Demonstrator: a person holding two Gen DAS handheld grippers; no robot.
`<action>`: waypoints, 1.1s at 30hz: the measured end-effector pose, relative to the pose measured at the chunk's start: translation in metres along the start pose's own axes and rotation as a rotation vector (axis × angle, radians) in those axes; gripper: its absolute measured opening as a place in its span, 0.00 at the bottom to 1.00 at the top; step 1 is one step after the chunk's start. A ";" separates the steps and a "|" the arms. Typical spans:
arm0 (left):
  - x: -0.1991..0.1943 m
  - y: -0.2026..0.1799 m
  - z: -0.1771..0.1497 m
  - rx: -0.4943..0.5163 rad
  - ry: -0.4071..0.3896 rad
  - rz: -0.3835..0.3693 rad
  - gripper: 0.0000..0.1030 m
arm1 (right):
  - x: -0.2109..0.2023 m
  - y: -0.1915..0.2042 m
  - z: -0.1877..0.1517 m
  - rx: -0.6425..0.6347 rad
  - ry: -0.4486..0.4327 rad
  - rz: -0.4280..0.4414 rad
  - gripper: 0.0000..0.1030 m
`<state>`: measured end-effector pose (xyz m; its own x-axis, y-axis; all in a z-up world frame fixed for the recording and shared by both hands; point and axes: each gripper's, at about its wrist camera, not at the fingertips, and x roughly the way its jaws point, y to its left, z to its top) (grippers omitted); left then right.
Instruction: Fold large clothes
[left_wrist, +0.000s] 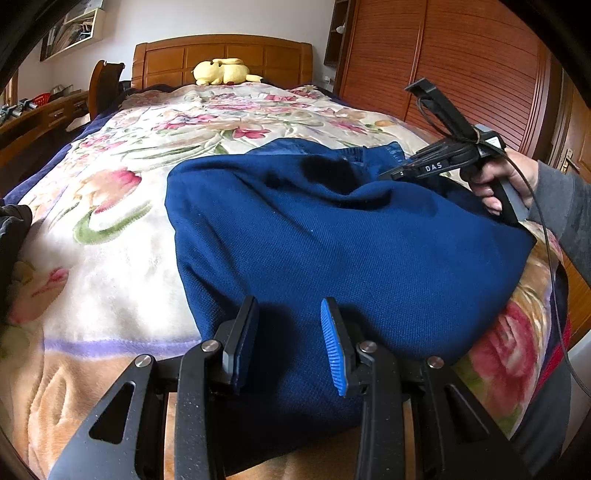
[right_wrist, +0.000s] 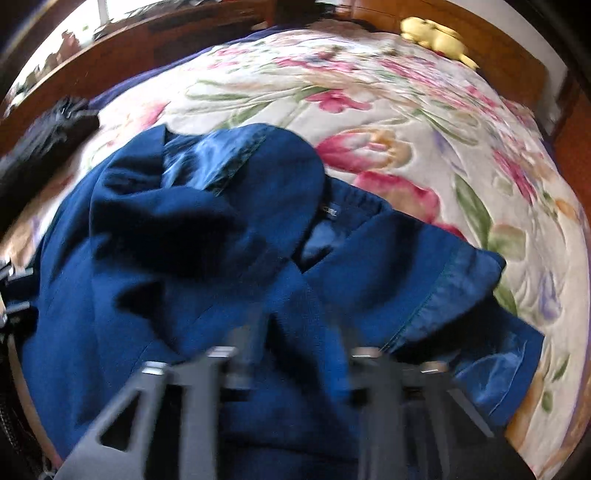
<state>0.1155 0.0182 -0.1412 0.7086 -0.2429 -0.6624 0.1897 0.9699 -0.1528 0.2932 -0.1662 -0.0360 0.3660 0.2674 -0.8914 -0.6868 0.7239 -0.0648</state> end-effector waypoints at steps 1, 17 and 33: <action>0.000 0.000 0.000 -0.001 -0.001 0.000 0.35 | 0.001 0.004 0.003 -0.023 -0.001 0.002 0.06; -0.002 -0.001 -0.003 -0.004 -0.016 0.004 0.35 | 0.020 0.001 0.063 0.110 -0.079 -0.362 0.12; -0.004 0.002 -0.002 -0.016 -0.025 -0.011 0.35 | 0.051 0.115 0.116 -0.069 -0.122 0.034 0.47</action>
<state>0.1112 0.0211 -0.1403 0.7233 -0.2542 -0.6420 0.1874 0.9672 -0.1718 0.3061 0.0045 -0.0370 0.4130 0.3694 -0.8324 -0.7399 0.6690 -0.0703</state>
